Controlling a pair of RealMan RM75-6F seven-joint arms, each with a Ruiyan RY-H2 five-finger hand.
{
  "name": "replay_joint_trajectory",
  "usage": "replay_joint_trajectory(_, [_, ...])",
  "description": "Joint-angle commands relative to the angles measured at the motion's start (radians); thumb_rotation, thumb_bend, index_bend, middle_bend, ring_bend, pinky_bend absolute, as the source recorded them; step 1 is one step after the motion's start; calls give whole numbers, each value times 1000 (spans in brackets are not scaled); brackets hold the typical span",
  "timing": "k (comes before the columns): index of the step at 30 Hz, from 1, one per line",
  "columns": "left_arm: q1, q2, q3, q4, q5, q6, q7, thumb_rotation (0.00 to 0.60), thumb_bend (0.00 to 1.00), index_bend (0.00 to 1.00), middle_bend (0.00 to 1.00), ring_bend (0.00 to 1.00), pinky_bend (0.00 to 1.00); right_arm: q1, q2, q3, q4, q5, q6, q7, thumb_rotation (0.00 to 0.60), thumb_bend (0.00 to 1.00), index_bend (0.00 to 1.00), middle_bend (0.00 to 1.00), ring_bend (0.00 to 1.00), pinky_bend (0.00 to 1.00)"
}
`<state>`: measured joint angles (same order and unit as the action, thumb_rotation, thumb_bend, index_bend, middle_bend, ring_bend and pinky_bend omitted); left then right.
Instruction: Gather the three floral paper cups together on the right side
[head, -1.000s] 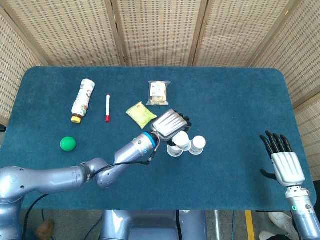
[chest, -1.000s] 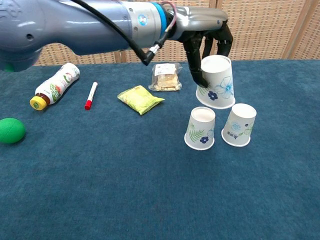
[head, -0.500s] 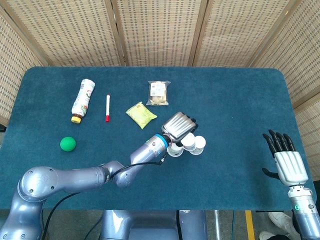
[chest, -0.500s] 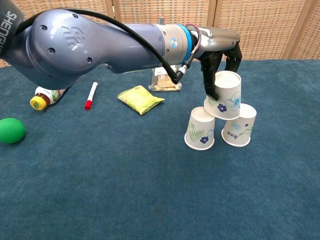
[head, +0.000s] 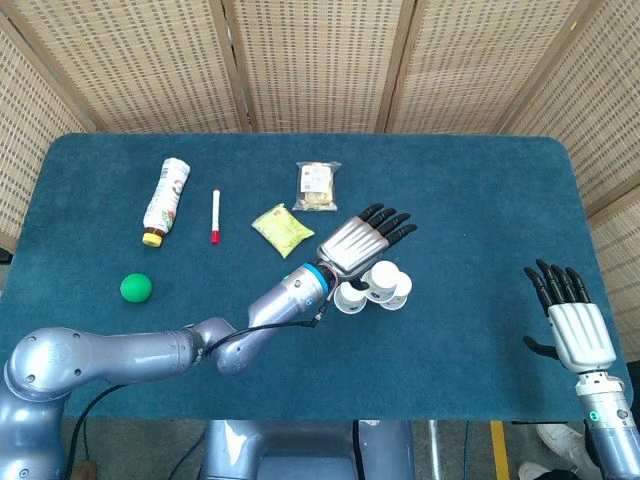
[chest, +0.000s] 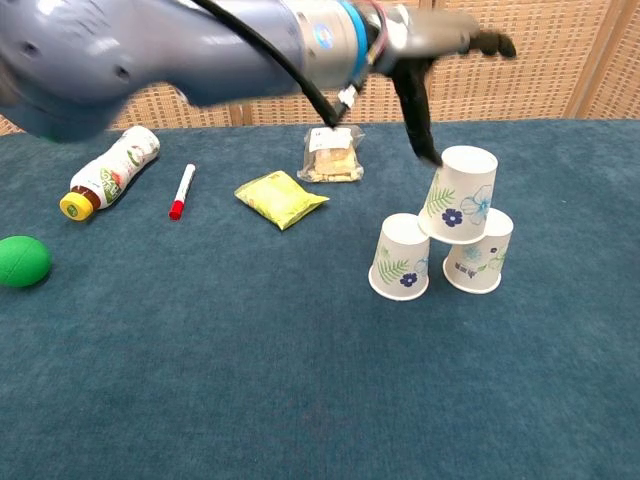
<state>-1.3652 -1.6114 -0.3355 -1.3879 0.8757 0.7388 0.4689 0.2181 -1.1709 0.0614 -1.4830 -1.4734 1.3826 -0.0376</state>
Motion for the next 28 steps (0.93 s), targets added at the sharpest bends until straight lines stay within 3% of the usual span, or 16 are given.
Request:
replay_joint_trajectory(1, [82, 150, 0, -136, 52, 109, 6, 600, 0, 0, 0, 0, 1, -2, 0, -2, -7, -9, 5, -7, 600, 0, 0, 0, 0, 0])
replay_joint_trajectory(8, [313, 417, 83, -352, 111, 330, 9, 600, 0, 0, 0, 0, 0, -6, 1, -7, -28, -27, 12, -26, 600, 0, 0, 0, 0, 0])
replay_joint_trajectory(14, [589, 545, 234, -432, 143, 532, -56, 600, 0, 0, 0, 0, 0, -7, -1, -6, -39, -28, 11, -44, 600, 0, 0, 0, 0, 0])
replay_joint_trajectory(21, [858, 518, 380, -382, 256, 711, -223, 600, 0, 0, 0, 0, 0, -10, -4, 6, -44, 0, 3, -66, 600, 0, 0, 0, 0, 0])
replay_joint_trajectory(28, [1005, 449, 440, -244, 404, 795, -376, 600, 0, 0, 0, 0, 0, -10, -5, 17, -35, 21, -6, -62, 600, 0, 0, 0, 0, 0])
